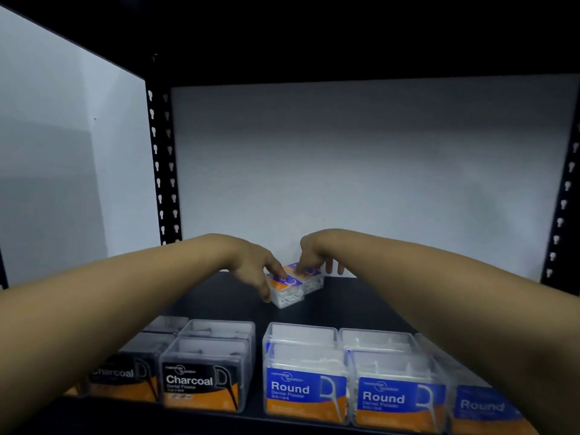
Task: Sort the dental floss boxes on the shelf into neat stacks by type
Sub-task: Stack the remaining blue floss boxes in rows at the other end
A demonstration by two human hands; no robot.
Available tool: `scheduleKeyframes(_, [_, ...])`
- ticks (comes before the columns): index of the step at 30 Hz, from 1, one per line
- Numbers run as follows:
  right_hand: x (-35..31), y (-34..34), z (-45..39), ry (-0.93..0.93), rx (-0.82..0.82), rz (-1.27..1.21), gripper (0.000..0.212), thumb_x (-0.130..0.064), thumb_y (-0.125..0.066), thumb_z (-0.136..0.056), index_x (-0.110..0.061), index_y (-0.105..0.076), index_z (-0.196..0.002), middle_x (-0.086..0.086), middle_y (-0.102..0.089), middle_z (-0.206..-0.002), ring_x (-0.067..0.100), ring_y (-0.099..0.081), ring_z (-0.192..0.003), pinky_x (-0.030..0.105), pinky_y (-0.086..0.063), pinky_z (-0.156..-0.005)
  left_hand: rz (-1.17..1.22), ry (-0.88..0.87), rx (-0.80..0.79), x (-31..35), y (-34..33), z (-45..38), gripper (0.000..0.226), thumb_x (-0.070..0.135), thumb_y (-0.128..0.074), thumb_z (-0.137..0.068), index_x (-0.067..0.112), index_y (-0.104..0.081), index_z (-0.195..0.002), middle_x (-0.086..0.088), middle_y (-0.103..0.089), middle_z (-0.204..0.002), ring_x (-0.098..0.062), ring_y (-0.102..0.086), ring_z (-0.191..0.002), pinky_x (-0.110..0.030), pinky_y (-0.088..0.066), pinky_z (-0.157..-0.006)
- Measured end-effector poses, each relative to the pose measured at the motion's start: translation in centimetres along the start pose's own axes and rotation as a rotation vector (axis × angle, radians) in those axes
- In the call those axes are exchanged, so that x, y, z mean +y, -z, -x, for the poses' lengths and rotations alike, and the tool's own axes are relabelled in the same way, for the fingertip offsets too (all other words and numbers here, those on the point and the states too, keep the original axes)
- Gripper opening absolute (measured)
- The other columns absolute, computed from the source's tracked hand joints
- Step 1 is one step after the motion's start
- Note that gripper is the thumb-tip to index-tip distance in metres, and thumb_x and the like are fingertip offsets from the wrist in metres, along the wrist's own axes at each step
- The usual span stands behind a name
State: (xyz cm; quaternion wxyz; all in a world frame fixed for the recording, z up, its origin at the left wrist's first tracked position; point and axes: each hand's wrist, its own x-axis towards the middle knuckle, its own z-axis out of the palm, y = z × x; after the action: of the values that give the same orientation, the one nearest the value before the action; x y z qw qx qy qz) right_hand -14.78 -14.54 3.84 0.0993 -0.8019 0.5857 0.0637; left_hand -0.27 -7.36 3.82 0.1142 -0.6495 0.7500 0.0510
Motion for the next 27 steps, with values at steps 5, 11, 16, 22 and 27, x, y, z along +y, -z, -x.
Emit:
scheduleKeyframes(5, [-0.2, -0.6, -1.8, -0.097, -0.084, -0.124, 0.073, -0.049, -0.067, -0.095, -0.002, -0.046, -0.148, 0.017, -0.052, -0.147, 0.033, -0.064, -0.104, 0.044, -0.058, -0.071, -0.068, -0.042, 0.019, -0.2, -0.4, 0.4, 0.073, 0.044, -0.076, -0.082, 0.035, -0.046, -0.149, 0.005, -0.054, -0.142, -0.019, -0.053, -0.125, -0.030, -0.039, -0.104])
scheduleKeyframes(11, [0.1, -0.4, -3.4, -0.105, -0.084, -0.184, 0.079, -0.048, -0.080, -0.085, 0.001, -0.052, -0.139, 0.017, -0.056, -0.140, 0.037, -0.067, -0.114, 0.043, -0.063, -0.053, -0.141, -0.081, 0.063, -0.6, -0.1, 0.0, 0.064, 0.040, -0.077, -0.082, 0.030, -0.054, -0.141, 0.004, -0.063, -0.124, -0.019, -0.057, -0.104, -0.034, -0.049, -0.099])
scheduleKeyframes(16, [-0.1, 0.2, -2.3, -0.051, -0.022, -0.032, 0.060, -0.041, -0.090, -0.076, -0.007, -0.062, -0.116, 0.012, -0.059, -0.136, 0.031, -0.059, -0.119, 0.049, -0.063, -0.084, -0.179, -0.081, 0.027, -1.0, 0.3, -0.8, 0.071, 0.044, -0.074, -0.085, 0.033, -0.047, -0.149, 0.003, -0.058, -0.116, -0.018, -0.050, -0.100, -0.030, -0.042, -0.093])
scheduleKeyframes(22, [-0.6, 0.7, -0.4, 0.016, 0.065, 0.234, 0.069, -0.038, -0.090, -0.077, -0.008, -0.065, -0.133, 0.007, -0.066, -0.134, 0.027, -0.065, -0.120, 0.026, -0.041, -0.049, -0.126, -0.052, -0.032, -1.7, 0.3, -1.7, 0.068, 0.046, -0.075, -0.084, 0.039, -0.047, -0.146, 0.002, -0.052, -0.118, -0.020, -0.051, -0.103, -0.031, -0.044, -0.095])
scheduleKeyframes(27, [-0.1, 0.5, 0.3, 0.060, 0.096, 0.266, 0.073, -0.033, -0.088, -0.080, -0.011, -0.056, -0.141, 0.006, -0.058, -0.141, 0.025, -0.059, -0.109, 0.026, -0.042, -0.057, -0.082, -0.021, 0.018, -2.2, 0.1, -2.0, 0.060, 0.050, -0.082, -0.076, 0.024, -0.060, -0.125, 0.000, -0.061, -0.123, -0.023, -0.059, -0.108, -0.035, -0.049, -0.092])
